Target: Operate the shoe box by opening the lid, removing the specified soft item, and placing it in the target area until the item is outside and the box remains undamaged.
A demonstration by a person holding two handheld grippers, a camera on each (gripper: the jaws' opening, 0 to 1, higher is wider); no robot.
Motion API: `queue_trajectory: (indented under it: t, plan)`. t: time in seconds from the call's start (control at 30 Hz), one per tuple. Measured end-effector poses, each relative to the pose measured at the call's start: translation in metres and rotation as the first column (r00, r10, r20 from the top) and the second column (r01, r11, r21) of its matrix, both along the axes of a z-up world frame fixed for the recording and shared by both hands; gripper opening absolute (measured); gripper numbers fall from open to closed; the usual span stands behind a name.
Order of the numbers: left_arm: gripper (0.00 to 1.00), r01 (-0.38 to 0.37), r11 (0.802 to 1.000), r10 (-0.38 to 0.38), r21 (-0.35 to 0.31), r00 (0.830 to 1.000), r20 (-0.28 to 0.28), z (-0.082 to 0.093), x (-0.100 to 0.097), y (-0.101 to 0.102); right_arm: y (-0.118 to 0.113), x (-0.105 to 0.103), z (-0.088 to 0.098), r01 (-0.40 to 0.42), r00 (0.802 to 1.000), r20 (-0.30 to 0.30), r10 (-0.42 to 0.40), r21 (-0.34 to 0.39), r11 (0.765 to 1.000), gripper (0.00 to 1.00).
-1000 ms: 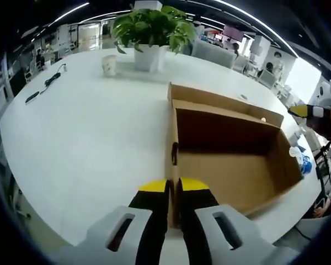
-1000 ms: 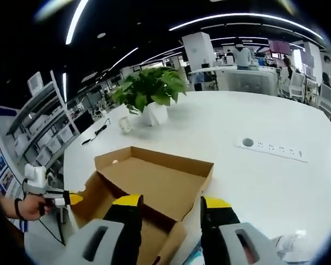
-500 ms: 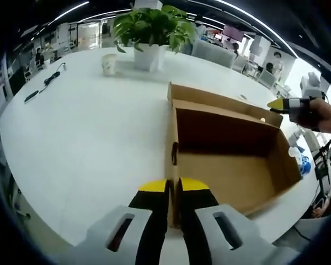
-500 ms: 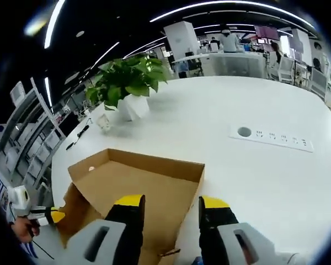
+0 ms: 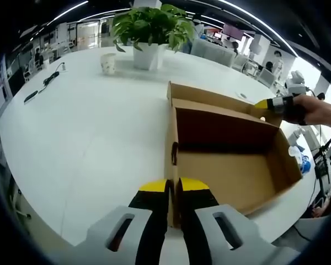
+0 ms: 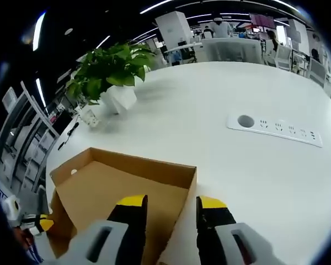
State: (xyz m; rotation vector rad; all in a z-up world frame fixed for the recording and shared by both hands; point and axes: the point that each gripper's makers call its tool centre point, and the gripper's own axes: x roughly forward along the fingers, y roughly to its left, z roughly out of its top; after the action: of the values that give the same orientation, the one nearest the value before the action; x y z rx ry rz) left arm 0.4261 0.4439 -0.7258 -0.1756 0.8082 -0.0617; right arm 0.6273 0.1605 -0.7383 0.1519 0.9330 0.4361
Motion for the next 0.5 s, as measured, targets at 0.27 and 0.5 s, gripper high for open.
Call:
queue_trajectory:
  t: [0.27,0.5]
  plan:
    - [0.05,0.012,1.0,-0.011,0.013,1.0,-0.005,0.001,0.0,-0.001,-0.006,0.014,-0.016,0.037,0.998,-0.053,-0.038,-0.01,0.999,0.21]
    - [0.05,0.018,1.0,-0.018,0.023,1.0,-0.003,0.001,0.0,-0.002,-0.01,0.017,-0.017,0.062,0.996,-0.059,-0.065,-0.056,0.997,0.07]
